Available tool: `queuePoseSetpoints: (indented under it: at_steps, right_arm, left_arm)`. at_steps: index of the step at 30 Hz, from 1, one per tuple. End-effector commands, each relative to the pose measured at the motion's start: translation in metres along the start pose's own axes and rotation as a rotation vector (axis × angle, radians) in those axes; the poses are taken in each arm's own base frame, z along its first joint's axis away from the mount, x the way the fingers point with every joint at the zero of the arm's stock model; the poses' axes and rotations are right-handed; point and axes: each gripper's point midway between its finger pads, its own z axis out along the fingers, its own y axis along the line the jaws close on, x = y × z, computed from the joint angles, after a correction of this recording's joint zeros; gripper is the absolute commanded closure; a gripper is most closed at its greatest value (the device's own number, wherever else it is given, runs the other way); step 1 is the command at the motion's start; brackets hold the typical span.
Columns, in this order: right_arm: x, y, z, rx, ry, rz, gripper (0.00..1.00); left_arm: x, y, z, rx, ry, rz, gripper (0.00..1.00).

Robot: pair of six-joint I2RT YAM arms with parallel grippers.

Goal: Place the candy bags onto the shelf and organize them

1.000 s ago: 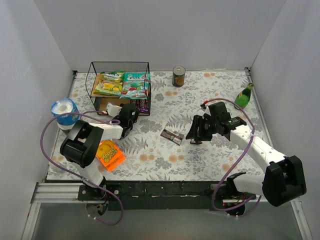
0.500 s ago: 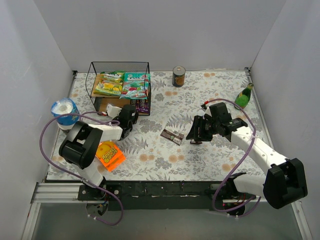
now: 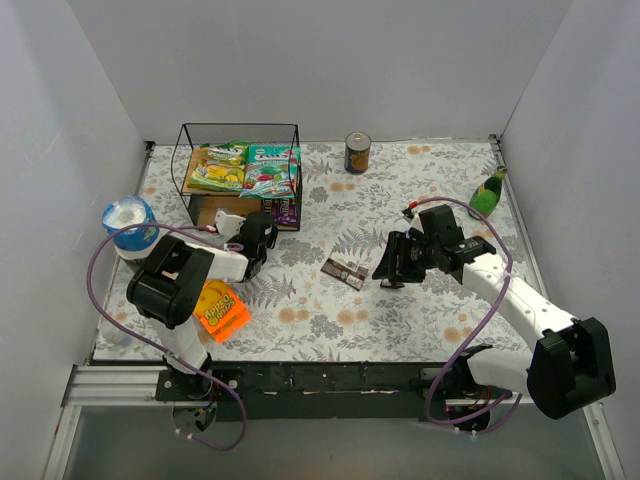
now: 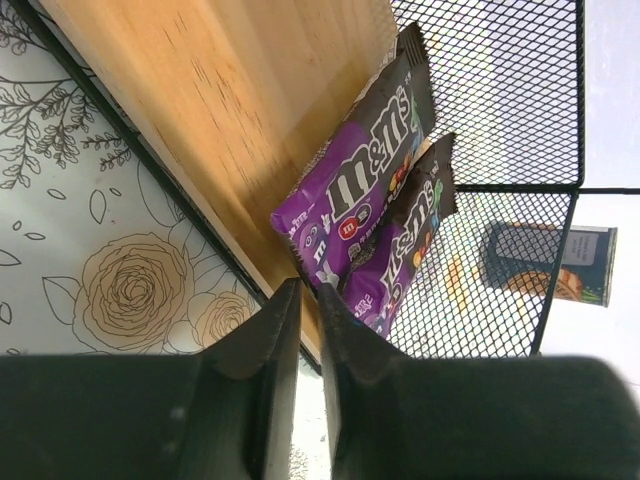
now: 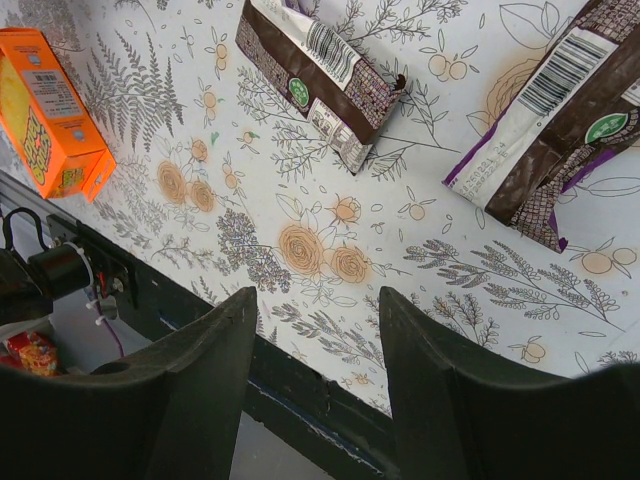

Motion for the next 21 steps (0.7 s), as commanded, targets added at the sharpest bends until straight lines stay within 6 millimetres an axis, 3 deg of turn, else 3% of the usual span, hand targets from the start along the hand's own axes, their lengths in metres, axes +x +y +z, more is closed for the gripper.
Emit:
queuePoseSetpoints:
  at_steps: [1, 7, 12, 19, 21]
  right_arm:
    - [-0.003, 0.001, -0.002, -0.007, -0.020, -0.014, 0.41]
    - [-0.003, -0.001, 0.001, -0.005, -0.018, -0.004, 0.39]
    - [-0.003, -0.003, 0.004, 0.000, -0.016, -0.002, 0.36]
    - [-0.013, -0.002, 0.019, -0.008, -0.009, 0.022, 0.38]
    - [-0.023, 0.003, 0.022, -0.014, -0.019, 0.013, 0.39]
  left_arm:
    - [-0.028, -0.042, -0.007, 0.053, -0.039, -0.704, 0.84]
    - [-0.042, -0.036, -0.028, 0.048, -0.062, -0.652, 0.71]
    - [-0.047, -0.034, -0.045, 0.036, -0.051, -0.581, 0.66]
    - [-0.020, -0.039, -0.083, 0.006, 0.118, -0.297, 0.60]
    - [-0.009, -0.032, -0.095, -0.026, 0.189, -0.188, 0.52]
